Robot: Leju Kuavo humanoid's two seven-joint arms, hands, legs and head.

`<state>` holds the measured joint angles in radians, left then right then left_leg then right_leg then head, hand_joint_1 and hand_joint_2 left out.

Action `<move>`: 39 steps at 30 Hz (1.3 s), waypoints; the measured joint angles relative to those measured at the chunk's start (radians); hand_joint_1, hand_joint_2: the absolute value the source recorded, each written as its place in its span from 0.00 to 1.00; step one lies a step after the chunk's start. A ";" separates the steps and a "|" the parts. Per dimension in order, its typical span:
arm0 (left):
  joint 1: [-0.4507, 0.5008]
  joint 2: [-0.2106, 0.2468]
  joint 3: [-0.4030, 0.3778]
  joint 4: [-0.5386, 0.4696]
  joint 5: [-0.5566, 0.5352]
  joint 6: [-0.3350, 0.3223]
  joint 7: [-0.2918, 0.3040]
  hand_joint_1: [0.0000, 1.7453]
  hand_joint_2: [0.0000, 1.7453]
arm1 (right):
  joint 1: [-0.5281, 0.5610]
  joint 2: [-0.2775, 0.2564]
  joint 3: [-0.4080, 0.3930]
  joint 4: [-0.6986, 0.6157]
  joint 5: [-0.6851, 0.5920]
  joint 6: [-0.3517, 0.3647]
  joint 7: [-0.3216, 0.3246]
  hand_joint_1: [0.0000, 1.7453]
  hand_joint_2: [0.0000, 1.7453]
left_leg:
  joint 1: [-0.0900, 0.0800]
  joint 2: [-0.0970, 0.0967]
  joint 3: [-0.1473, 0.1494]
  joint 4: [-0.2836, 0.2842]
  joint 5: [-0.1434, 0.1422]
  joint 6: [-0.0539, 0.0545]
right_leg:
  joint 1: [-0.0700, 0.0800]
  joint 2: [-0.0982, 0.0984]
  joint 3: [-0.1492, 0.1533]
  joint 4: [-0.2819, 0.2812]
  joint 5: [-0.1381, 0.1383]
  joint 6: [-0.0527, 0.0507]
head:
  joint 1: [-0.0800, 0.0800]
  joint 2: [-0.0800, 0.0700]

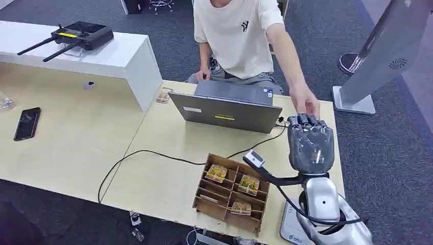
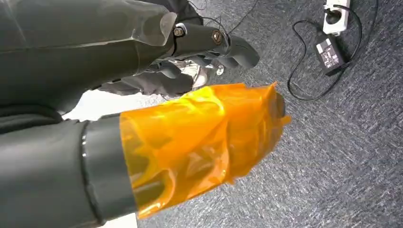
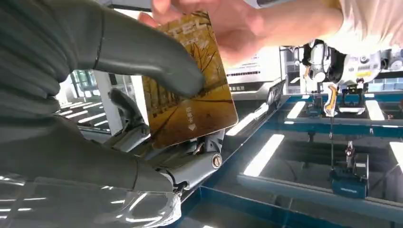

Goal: Pass the card to the sensor for recognition and then transmit it.

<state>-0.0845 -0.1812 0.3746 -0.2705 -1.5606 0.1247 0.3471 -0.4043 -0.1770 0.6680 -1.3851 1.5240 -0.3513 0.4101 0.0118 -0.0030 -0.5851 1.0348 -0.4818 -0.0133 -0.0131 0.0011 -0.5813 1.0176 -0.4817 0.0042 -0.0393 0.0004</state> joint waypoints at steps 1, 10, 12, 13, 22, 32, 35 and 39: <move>0.000 0.000 0.000 -0.001 0.000 -0.002 0.000 0.00 0.00 | 0.003 0.000 -0.002 0.000 0.000 0.001 0.000 1.00 1.00 | 0.000 0.000 0.000 0.000 0.000 0.000 | 0.000 0.000 0.000 0.000 0.000 0.000 | 0.000 0.000; 0.005 -0.003 -0.008 -0.011 -0.002 -0.004 0.012 0.00 0.00 | 0.080 0.050 -0.104 -0.030 -0.005 -0.031 -0.097 1.00 1.00 | 0.000 -0.001 0.000 0.000 0.000 0.000 | 0.000 0.000 0.000 0.000 0.000 0.000 | 0.000 0.000; 0.009 -0.004 -0.010 -0.014 0.002 0.000 0.015 0.00 0.00 | 0.118 0.089 -0.156 -0.064 -0.026 -0.041 -0.139 1.00 1.00 | 0.000 -0.001 0.000 0.000 0.000 0.000 | 0.000 0.000 0.000 0.000 0.000 0.000 | 0.000 0.000; 0.011 -0.005 -0.010 -0.015 0.002 0.002 0.016 0.00 0.00 | 0.135 0.106 -0.180 -0.085 -0.044 -0.042 -0.153 1.00 1.00 | 0.000 -0.001 0.000 0.000 0.000 0.000 | 0.000 0.000 0.000 0.000 -0.001 0.000 | 0.000 0.000; 0.057 -0.024 0.010 -0.055 0.022 0.021 0.014 0.00 0.00 | 0.336 0.266 -0.328 -0.340 -0.429 -0.117 -0.306 1.00 1.00 | 0.000 -0.001 -0.001 0.000 -0.001 0.000 | 0.000 -0.001 -0.001 0.000 -0.001 0.000 | 0.000 0.000; 0.094 -0.042 0.125 -0.073 0.042 0.083 -0.022 0.00 0.00 | 0.606 0.318 -0.407 -0.561 -1.001 -0.139 -0.419 1.00 1.00 | 0.000 -0.001 -0.001 0.000 -0.002 0.000 | 0.000 -0.001 -0.001 -0.001 -0.002 0.000 | 0.000 0.000; 0.100 -0.045 0.163 -0.073 0.050 0.108 -0.034 0.00 0.00 | 0.694 0.317 -0.423 -0.577 -1.114 -0.131 -0.423 1.00 1.00 | 0.000 -0.001 -0.001 -0.001 -0.003 0.000 | 0.000 -0.001 -0.001 -0.001 -0.002 0.000 | 0.000 0.000; 0.101 -0.048 0.209 -0.072 0.058 0.130 -0.045 0.00 0.00 | 0.786 0.304 -0.426 -0.573 -1.152 -0.100 -0.388 1.00 1.00 | 0.000 -0.001 -0.001 -0.001 -0.004 0.000 | 0.000 -0.001 -0.001 -0.001 -0.003 -0.001 | 0.000 0.000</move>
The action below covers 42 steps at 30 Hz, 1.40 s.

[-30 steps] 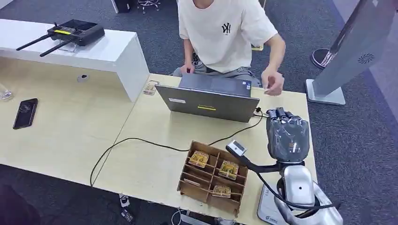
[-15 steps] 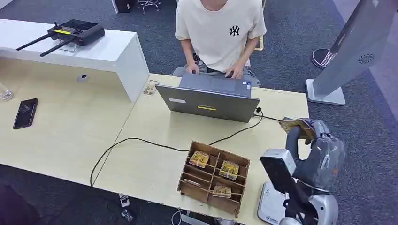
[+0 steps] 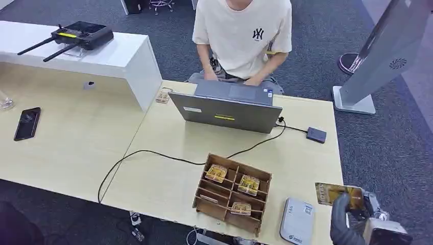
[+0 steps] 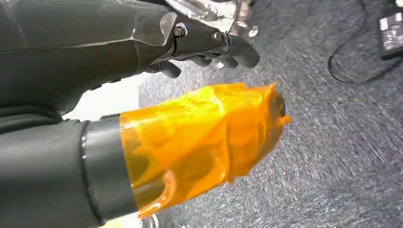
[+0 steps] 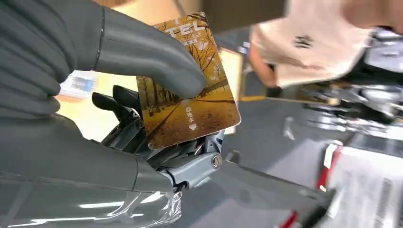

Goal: Pass the card to the sensor for recognition and then transmit it.

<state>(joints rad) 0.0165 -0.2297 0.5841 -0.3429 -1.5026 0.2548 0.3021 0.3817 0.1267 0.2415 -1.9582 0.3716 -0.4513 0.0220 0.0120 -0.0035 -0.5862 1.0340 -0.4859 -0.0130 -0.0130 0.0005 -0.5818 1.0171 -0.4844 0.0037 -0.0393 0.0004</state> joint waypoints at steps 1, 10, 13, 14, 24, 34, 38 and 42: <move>0.000 0.000 0.006 0.002 0.001 0.004 -0.001 0.00 0.00 | 0.011 -0.007 0.002 0.004 -0.005 0.004 0.013 1.00 1.00 | 0.000 0.000 0.000 0.000 0.000 0.000 | 0.000 0.000 0.000 0.000 0.000 0.000 | 0.000 0.000; -0.011 0.001 0.063 0.031 0.000 0.031 -0.013 0.00 0.00 | 0.025 -0.173 0.143 0.123 -0.114 0.001 0.143 1.00 1.00 | 0.000 0.000 0.000 0.000 0.000 0.000 | 0.000 0.000 0.000 0.000 0.000 0.000 | 0.000 0.000; -0.018 0.003 0.075 0.041 -0.002 0.033 -0.015 0.00 0.00 | 0.000 -0.222 0.190 0.175 -0.140 -0.002 0.153 1.00 1.00 | 0.000 0.000 0.000 0.000 0.000 0.000 | 0.000 0.000 0.001 0.000 0.000 0.000 | 0.000 0.000; -0.020 0.004 0.076 0.044 -0.002 0.033 -0.015 0.00 0.00 | -0.009 -0.232 0.203 0.189 -0.141 -0.002 0.154 1.00 1.00 | 0.000 0.000 0.000 0.000 0.000 0.000 | 0.000 0.000 0.001 0.000 0.000 0.000 | 0.000 0.000; -0.026 0.005 0.084 0.061 -0.012 0.041 -0.018 0.00 0.00 | -0.079 -0.273 0.262 0.296 -0.165 -0.005 0.188 1.00 1.00 | 0.000 0.000 0.001 0.000 0.000 0.000 | 0.000 0.000 0.000 0.000 0.000 0.000 | 0.000 0.000; -0.027 0.005 0.095 0.071 -0.011 0.050 -0.012 0.00 0.00 | -0.102 -0.267 0.254 0.368 -0.158 -0.059 0.201 1.00 1.00 | 0.000 0.000 0.001 0.000 0.000 0.000 | 0.000 0.000 0.000 0.000 0.000 0.000 | 0.000 0.000; -0.027 0.005 0.099 0.074 -0.009 0.051 -0.009 0.00 0.00 | -0.096 -0.267 0.227 0.368 -0.154 -0.057 0.208 1.00 1.00 | 0.000 0.000 0.001 0.000 0.000 0.000 | 0.000 0.000 0.000 0.000 0.000 0.000 | 0.000 0.000; -0.027 0.005 0.100 0.076 -0.008 0.054 -0.003 0.00 0.00 | -0.090 -0.267 0.202 0.368 -0.155 -0.053 0.208 1.00 1.00 | 0.000 0.000 0.001 0.000 0.000 0.000 | 0.000 0.000 0.000 0.000 0.000 0.000 | 0.000 0.000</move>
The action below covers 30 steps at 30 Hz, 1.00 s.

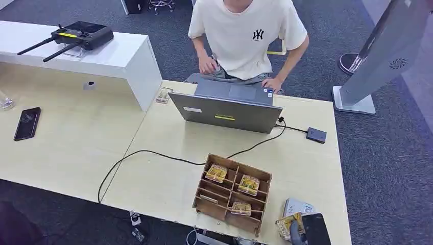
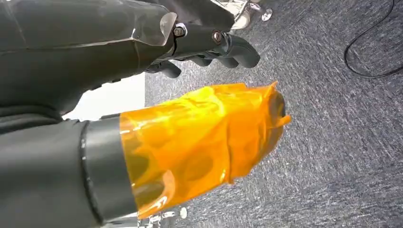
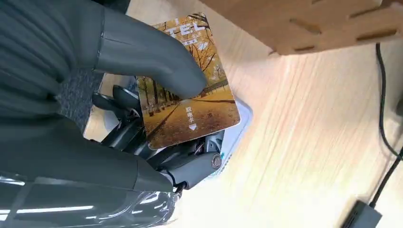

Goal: Pass the card to the sensor for recognition and then transmit it.

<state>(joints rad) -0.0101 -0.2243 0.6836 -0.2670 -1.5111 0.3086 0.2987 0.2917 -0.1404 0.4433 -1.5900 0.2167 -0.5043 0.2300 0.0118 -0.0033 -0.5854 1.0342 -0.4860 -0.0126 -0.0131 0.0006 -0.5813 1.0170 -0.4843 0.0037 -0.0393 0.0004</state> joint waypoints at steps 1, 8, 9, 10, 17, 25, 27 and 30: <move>0.000 0.000 0.000 0.000 0.000 0.000 0.003 0.00 0.00 | 0.002 0.000 -0.006 0.000 -0.001 0.000 -0.002 1.00 1.00 | 0.000 0.000 0.000 0.000 0.000 0.000 | 0.000 0.000 0.000 0.000 0.000 0.000 | 0.000 0.000; 0.000 0.000 0.001 0.001 0.001 0.003 0.009 0.00 0.00 | 0.011 0.007 -0.043 0.000 -0.006 0.015 -0.007 1.00 1.00 | 0.000 0.000 0.000 0.000 0.000 0.000 | 0.000 0.000 0.000 0.000 0.000 0.000 | 0.000 0.000; 0.000 0.000 0.001 0.001 0.001 0.003 0.012 0.00 0.00 | 0.011 0.008 -0.048 0.000 -0.005 0.021 -0.007 1.00 1.00 | 0.000 0.000 0.000 0.000 0.000 0.000 | 0.000 0.000 0.000 0.000 0.000 0.000 | 0.000 0.000; 0.000 0.000 0.001 0.001 0.000 0.003 0.012 0.00 0.00 | 0.011 0.009 -0.050 0.000 -0.001 0.029 -0.007 1.00 1.00 | 0.000 0.000 0.000 0.000 0.000 0.000 | 0.000 0.000 0.000 0.000 0.000 0.000 | 0.000 0.000; 0.000 0.000 0.001 0.001 -0.004 0.003 0.014 0.00 0.00 | 0.008 0.030 -0.068 0.020 0.030 0.055 -0.003 1.00 1.00 | 0.000 0.000 0.000 0.000 0.000 0.000 | 0.000 0.000 0.000 0.000 0.000 0.000 | 0.000 0.000; 0.000 0.000 0.001 0.001 -0.011 0.002 0.023 0.00 0.00 | -0.024 0.045 -0.073 0.060 0.056 0.067 -0.002 1.00 1.00 | 0.000 0.000 0.000 0.000 0.000 0.000 | 0.000 0.000 0.000 0.000 0.000 0.000 | 0.000 0.000; 0.000 0.000 0.001 0.001 -0.013 0.000 0.024 0.00 0.00 | -0.031 0.048 -0.076 0.068 0.069 0.071 0.001 1.00 1.00 | 0.000 0.000 0.000 0.000 0.000 0.000 | 0.000 0.000 0.000 0.000 0.000 0.000 | 0.000 0.000; 0.000 0.000 0.001 0.001 -0.014 0.000 0.024 0.00 0.00 | -0.041 0.050 -0.082 0.079 0.075 0.074 0.001 1.00 1.00 | 0.000 0.000 0.000 0.000 0.000 0.000 | 0.000 0.000 0.000 0.000 0.000 0.000 | 0.000 0.000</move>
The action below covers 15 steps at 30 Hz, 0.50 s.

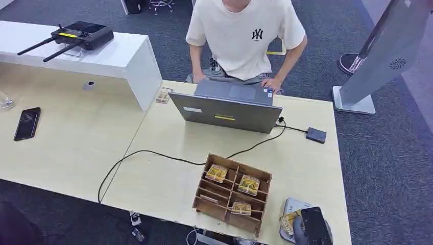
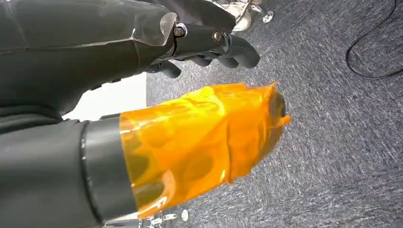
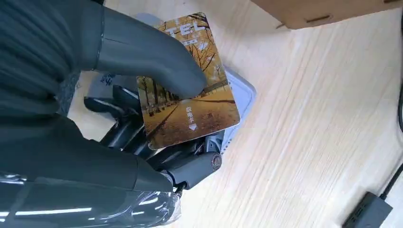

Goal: Pass the card to the sensor for recognition and then transmit it.

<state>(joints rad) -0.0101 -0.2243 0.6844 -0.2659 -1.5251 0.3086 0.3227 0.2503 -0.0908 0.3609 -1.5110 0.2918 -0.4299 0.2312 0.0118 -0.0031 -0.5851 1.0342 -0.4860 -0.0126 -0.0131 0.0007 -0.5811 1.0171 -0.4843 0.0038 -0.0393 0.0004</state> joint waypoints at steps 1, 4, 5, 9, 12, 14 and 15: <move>0.000 0.000 0.000 0.000 0.000 0.000 0.000 0.00 0.00 | -0.002 0.000 -0.002 0.003 0.000 0.001 0.001 1.00 1.00 | 0.000 0.000 0.000 0.000 0.000 0.000 | 0.000 0.000 0.000 0.000 0.000 0.000 | 0.000 0.000; 0.000 0.000 0.000 0.000 0.000 0.000 0.000 0.00 0.00 | -0.008 0.004 -0.014 0.008 -0.002 0.006 0.001 1.00 1.00 | 0.000 0.000 0.000 0.000 0.000 0.000 | 0.000 0.000 0.000 0.000 0.000 0.000 | 0.000 0.000; 0.000 0.000 0.000 0.000 0.000 0.000 0.000 0.00 0.00 | -0.008 0.005 -0.016 0.008 -0.004 0.006 -0.001 1.00 1.00 | 0.000 0.000 0.000 0.000 0.000 0.000 | 0.000 0.000 0.000 0.000 0.000 0.000 | 0.000 0.000; 0.000 0.000 0.000 0.000 0.002 0.000 0.000 0.00 0.00 | -0.008 0.008 -0.024 0.008 -0.006 0.008 -0.002 1.00 1.00 | 0.000 0.000 0.000 0.000 0.000 0.000 | 0.000 0.000 0.000 0.000 0.000 0.000 | 0.000 0.000; 0.000 0.000 0.000 0.000 0.003 0.000 0.000 0.00 0.00 | -0.008 0.008 -0.032 0.008 -0.005 0.008 -0.004 1.00 1.00 | 0.000 0.000 0.000 0.000 0.000 0.000 | 0.000 0.000 0.000 0.000 0.000 0.000 | 0.000 0.000; 0.000 0.000 0.000 0.000 0.003 -0.001 0.000 0.00 0.00 | -0.008 0.008 -0.035 0.008 0.000 0.010 -0.004 1.00 1.00 | 0.000 0.000 0.000 0.000 0.000 0.000 | 0.000 0.000 0.000 0.000 0.000 0.000 | 0.000 0.000; 0.000 0.000 0.000 0.000 0.004 -0.002 0.000 0.00 0.00 | -0.008 0.008 -0.037 0.008 0.002 0.011 -0.004 1.00 1.00 | 0.000 0.000 0.000 0.000 0.000 0.000 | 0.000 0.000 0.000 0.000 0.000 0.000 | 0.000 0.000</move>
<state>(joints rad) -0.0100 -0.2247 0.6844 -0.2659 -1.5213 0.3071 0.3231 0.2421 -0.0824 0.3235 -1.5030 0.2941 -0.4192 0.2270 0.0118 -0.0033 -0.5850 1.0342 -0.4860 -0.0126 -0.0131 0.0007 -0.5810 1.0171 -0.4843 0.0038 -0.0393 0.0004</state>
